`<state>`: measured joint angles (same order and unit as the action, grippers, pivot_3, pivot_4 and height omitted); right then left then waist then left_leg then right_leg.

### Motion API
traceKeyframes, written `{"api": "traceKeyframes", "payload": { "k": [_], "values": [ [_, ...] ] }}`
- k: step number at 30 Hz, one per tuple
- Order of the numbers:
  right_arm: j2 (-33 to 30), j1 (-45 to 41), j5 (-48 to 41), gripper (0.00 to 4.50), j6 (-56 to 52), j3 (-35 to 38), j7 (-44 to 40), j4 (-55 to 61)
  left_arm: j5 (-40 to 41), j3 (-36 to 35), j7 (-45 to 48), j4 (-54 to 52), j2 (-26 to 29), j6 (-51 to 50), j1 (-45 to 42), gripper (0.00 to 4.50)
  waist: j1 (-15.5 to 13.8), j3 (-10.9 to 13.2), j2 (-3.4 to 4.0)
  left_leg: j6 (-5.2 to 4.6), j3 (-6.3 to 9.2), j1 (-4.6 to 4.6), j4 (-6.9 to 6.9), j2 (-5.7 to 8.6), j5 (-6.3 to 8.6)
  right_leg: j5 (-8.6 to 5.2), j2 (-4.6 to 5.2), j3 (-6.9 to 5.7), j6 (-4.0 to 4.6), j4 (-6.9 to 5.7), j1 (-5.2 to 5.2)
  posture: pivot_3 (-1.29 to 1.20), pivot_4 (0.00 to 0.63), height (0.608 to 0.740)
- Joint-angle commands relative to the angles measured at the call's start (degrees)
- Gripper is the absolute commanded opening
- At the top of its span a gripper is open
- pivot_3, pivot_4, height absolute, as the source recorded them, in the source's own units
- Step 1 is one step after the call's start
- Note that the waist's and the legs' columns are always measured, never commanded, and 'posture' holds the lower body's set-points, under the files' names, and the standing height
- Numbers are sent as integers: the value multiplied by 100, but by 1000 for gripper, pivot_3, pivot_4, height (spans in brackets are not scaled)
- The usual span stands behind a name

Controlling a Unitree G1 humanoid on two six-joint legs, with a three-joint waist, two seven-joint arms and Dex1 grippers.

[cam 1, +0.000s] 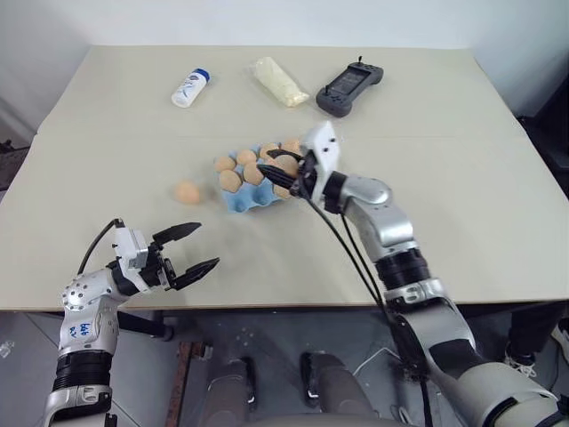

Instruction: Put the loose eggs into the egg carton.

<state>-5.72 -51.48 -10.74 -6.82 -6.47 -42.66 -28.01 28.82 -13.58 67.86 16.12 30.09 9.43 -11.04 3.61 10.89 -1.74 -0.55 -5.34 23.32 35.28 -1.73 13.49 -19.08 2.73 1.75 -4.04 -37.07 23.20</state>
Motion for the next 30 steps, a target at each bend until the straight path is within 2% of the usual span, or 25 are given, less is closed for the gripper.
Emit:
{"api": "traceKeyframes", "payload": {
  "k": [1, 16, 25, 30],
  "values": [
    [186, -305, 237, 1406, 449, -9, 336, -436, 78, -140, -91, -230, 12, 78, 90, 4500, 6, 0, 0, 0, 0, 0, 0, 0, 0, 0, 0, 0, 0, 0, 0, 0, 150, 740],
    [765, -888, 802, 1406, 989, -63, 873, -1827, 87, -146, -204, -228, 12, 115, 97, 4500, 170, 0, 0, 8, -13, 1, -1, -2, -5, -2, 0, 0, 3, -42, 20, 0, 150, 740],
    [1037, -1175, 796, 4435, 1231, 29, 886, -2234, 85, -162, -262, -246, -4, 150, 106, 4500, 181, 0, 0, 14, -12, 0, -1, -2, -9, -7, 0, -1, 12, -42, 25, 0, 150, 740],
    [949, -1191, 762, 4474, 1274, 122, 833, -2240, 97, -161, -314, -282, -10, 161, 141, 4500, 186, 0, 0, 15, -11, 1, -3, -3, -9, -7, 0, -1, 13, -42, 25, 0, 150, 740]
  ]
}}
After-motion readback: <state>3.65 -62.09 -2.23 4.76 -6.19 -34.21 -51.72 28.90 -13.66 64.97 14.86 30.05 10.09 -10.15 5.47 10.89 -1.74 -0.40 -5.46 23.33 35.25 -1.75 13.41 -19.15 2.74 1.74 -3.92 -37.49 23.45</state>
